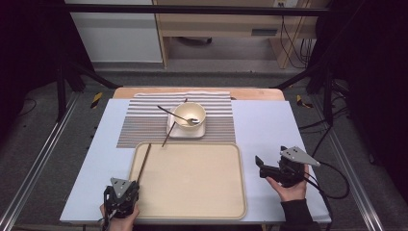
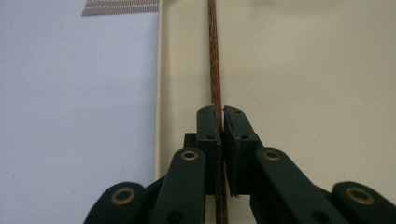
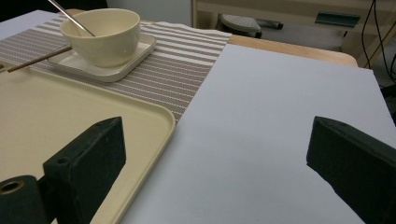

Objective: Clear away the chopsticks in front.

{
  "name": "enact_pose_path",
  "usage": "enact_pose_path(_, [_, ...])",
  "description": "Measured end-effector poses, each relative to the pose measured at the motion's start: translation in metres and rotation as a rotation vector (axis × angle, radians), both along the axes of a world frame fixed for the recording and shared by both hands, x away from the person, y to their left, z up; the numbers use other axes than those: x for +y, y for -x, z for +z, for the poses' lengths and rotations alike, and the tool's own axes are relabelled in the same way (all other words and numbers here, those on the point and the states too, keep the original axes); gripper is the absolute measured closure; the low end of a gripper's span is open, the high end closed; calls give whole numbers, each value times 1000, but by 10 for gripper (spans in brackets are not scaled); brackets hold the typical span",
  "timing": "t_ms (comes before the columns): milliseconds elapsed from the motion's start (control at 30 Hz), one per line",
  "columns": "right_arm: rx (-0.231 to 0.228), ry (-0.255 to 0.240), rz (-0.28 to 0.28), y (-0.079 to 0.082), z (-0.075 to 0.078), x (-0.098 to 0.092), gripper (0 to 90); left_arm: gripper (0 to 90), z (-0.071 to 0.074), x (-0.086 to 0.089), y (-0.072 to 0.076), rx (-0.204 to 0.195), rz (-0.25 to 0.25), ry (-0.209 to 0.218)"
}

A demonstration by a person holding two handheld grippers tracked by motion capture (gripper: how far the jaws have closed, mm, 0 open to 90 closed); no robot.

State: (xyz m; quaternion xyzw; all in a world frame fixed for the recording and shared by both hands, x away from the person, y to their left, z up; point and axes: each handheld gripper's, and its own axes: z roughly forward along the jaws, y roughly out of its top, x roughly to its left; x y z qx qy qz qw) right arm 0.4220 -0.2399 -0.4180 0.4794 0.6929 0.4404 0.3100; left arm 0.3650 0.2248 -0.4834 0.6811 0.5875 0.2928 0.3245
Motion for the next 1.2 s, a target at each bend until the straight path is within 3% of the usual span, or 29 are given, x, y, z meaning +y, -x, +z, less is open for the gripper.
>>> enact_pose_path(233, [1, 0, 2, 0, 0, 1, 50, 842, 0, 1, -1, 3, -7, 8])
enact_pose_path(333, [1, 1, 1, 0, -1, 1, 49, 766, 4, 3, -6, 16, -20, 26])
enact_pose_path(533, [4, -1, -3, 0, 0, 0, 47, 715, 39, 9, -27, -15, -82, 71])
enact_pose_path(600, [4, -3, -3, 0, 0, 0, 48, 721, 51, 10, -37, -26, -115, 74])
enact_pose_path(733, [3, -5, -1, 0, 0, 0, 49, 777, 64, 7, -59, -22, -189, 127])
enact_pose_path(967, [0, -4, -2, 0, 1, -1, 49, 865, 69, 5, -83, 1, -332, 92])
enact_pose_path(1200, [3, 4, -5, -1, 0, 0, 50, 896, 46, 15, -90, 31, -425, 15])
